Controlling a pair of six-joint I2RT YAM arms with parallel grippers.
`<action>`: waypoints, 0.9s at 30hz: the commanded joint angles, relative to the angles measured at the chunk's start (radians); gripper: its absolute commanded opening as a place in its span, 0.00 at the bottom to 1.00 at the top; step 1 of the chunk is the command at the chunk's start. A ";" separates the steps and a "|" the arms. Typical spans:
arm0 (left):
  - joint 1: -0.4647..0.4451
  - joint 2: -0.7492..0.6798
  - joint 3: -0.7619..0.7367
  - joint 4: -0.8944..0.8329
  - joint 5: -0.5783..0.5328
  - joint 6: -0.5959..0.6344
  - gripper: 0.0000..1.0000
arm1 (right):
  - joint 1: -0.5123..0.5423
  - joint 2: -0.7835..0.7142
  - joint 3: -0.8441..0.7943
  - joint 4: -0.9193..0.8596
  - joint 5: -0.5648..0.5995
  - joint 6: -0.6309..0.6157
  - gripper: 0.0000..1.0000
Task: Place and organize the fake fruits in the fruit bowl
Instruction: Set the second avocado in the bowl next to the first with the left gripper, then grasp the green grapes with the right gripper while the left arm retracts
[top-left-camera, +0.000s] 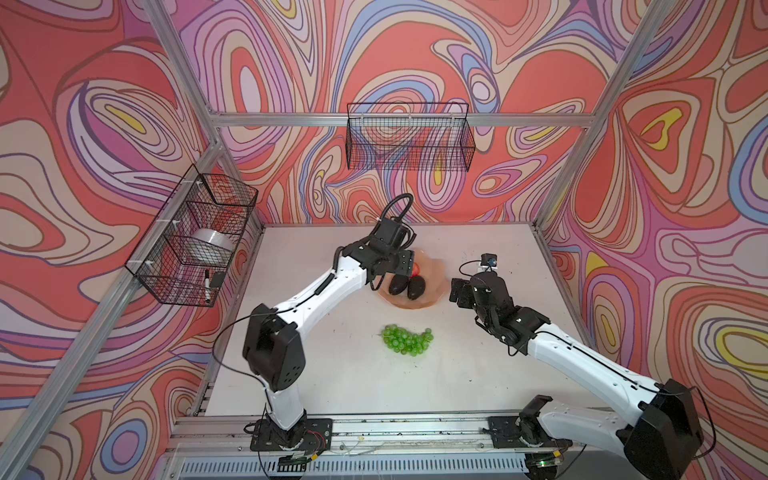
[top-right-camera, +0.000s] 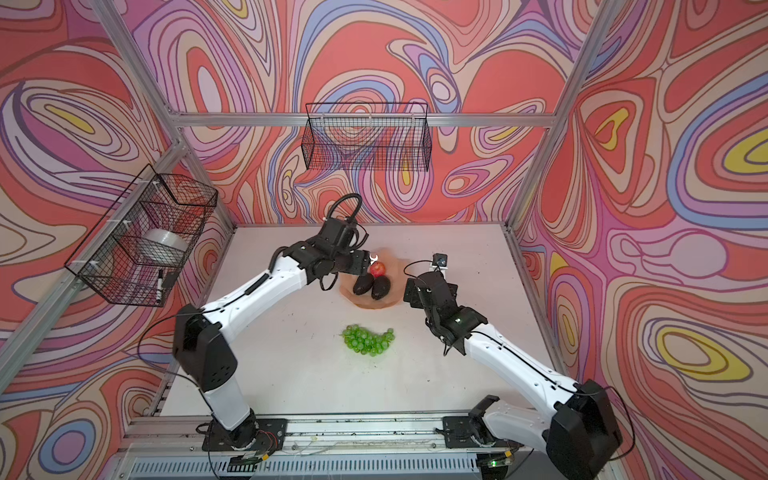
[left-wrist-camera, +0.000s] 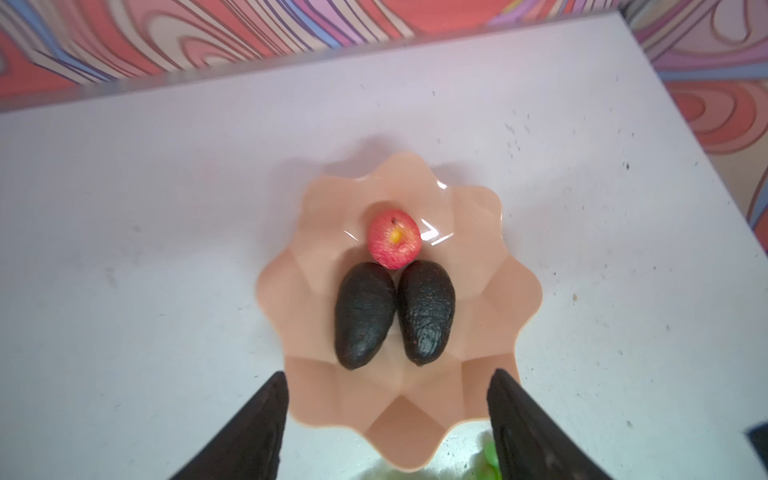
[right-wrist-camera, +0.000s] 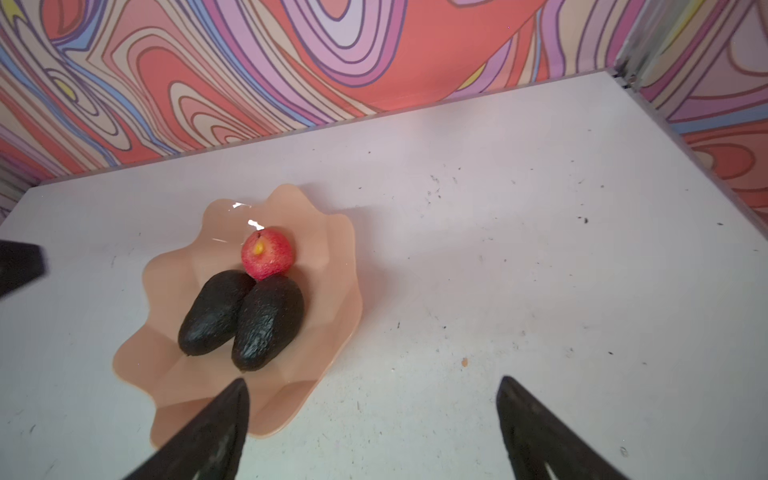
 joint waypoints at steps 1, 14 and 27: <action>0.017 -0.177 -0.178 0.125 -0.199 -0.023 0.84 | 0.014 0.021 0.027 0.025 -0.188 -0.093 0.92; 0.145 -0.838 -0.814 0.131 -0.370 -0.232 1.00 | 0.332 0.282 0.123 0.024 -0.357 -0.384 0.91; 0.182 -0.944 -0.859 0.066 -0.396 -0.287 1.00 | 0.365 0.482 0.185 0.024 -0.350 -0.439 0.90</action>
